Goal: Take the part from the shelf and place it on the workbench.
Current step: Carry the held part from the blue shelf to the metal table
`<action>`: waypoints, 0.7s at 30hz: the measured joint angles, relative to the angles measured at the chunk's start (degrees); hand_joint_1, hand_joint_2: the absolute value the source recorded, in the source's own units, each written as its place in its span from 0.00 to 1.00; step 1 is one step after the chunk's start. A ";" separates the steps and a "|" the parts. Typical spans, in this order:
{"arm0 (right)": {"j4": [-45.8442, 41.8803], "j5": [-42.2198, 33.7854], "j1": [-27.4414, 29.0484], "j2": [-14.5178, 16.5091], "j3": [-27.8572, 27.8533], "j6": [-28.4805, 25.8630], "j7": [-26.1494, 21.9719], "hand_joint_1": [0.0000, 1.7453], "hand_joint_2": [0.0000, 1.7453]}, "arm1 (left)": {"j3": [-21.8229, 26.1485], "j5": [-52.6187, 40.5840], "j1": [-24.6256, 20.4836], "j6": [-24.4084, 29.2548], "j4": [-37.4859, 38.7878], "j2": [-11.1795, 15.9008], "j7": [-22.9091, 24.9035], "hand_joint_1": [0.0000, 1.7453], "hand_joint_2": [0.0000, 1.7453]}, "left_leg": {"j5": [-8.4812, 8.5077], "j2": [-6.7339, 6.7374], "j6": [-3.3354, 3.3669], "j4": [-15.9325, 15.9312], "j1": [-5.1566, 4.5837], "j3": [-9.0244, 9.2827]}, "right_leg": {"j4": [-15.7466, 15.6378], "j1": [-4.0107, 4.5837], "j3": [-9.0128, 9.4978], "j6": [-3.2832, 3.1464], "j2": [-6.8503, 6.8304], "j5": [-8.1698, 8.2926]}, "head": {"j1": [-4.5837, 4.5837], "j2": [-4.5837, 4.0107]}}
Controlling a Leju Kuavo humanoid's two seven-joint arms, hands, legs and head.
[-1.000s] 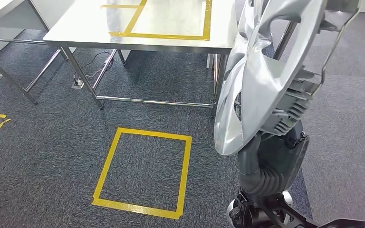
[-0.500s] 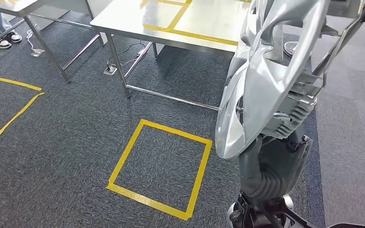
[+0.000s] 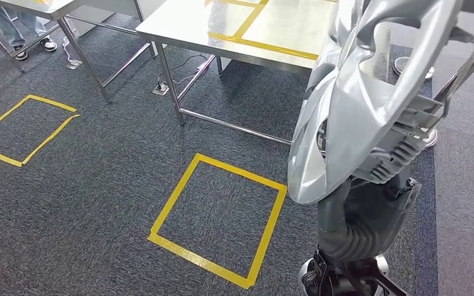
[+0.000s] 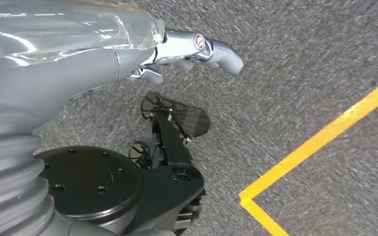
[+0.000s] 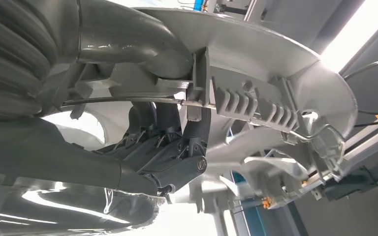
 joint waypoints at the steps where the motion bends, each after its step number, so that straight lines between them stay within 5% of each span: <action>1: 0.00 0.05 -0.10 0.10 -0.11 0.25 0.00 1.00 1.00 | 0.01 0.01 0.00 -0.21 0.00 -0.02 -0.77 0.00 1.00 | 0.06 0.00 -0.06 -0.10 0.03 0.05 | 0.01 0.06 0.00 -0.09 0.00 -0.01 | 0.00 0.00; 9: 0.19 0.46 -0.48 0.79 -0.86 0.85 0.00 1.00 1.00 | 0.01 0.01 -0.02 -1.60 0.00 -0.34 -5.53 0.00 1.00 | 0.12 0.05 -1.42 -0.28 0.22 0.06 | 0.11 0.28 -0.02 -0.34 -0.01 -0.08 | 0.04 0.00; 21: 0.73 2.64 -1.07 0.85 -0.92 -2.57 0.00 1.00 1.00 | 0.01 0.01 -0.03 -1.67 0.00 -0.43 -5.56 0.00 1.00 | 0.09 0.05 -1.50 -0.07 -0.01 -0.13 | 0.05 -0.04 -0.02 -0.30 -0.02 -0.06 | 0.07 -0.01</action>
